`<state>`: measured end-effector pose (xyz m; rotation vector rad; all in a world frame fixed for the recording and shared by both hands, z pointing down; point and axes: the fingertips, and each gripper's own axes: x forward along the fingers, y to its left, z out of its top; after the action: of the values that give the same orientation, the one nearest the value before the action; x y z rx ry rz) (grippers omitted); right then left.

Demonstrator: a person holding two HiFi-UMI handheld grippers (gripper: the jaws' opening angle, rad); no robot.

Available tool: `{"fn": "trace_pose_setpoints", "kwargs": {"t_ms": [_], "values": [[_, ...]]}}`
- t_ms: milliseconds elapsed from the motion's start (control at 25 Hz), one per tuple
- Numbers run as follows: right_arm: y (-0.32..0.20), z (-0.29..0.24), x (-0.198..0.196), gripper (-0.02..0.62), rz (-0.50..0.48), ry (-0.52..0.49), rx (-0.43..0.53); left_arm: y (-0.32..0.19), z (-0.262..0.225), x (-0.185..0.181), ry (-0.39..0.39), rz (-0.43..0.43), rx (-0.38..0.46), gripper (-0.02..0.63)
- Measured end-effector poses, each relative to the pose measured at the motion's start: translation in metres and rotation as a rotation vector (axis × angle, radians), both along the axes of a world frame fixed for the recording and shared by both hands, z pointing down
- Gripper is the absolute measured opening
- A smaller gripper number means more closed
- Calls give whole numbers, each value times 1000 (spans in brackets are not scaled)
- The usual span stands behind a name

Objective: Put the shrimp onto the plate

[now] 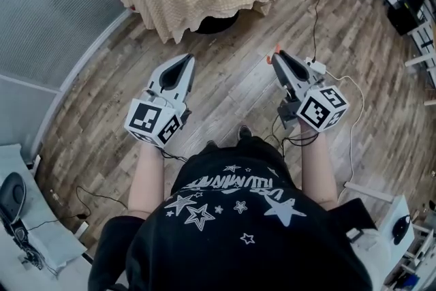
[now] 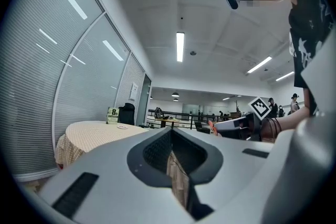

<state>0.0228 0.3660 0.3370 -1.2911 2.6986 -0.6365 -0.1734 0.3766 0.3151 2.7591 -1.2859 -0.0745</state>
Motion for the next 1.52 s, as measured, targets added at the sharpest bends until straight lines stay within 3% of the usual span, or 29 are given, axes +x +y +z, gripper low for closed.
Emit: {"fn": "trace_pose_setpoints", "kwargs": {"t_ms": [440, 840, 1040, 1520], "values": [[-21, 13, 16, 72, 83, -42, -15, -29, 17, -17, 24, -26, -21, 2], [-118, 4, 40, 72, 26, -63, 13, -103, 10, 27, -10, -36, -9, 2], [-168, 8, 66, 72, 9, -91, 3, -151, 17, 53, -16, -61, -34, 2], [-234, 15, 151, 72, 28, -135, -6, -225, 21, 126, -54, -96, -35, 2]]}}
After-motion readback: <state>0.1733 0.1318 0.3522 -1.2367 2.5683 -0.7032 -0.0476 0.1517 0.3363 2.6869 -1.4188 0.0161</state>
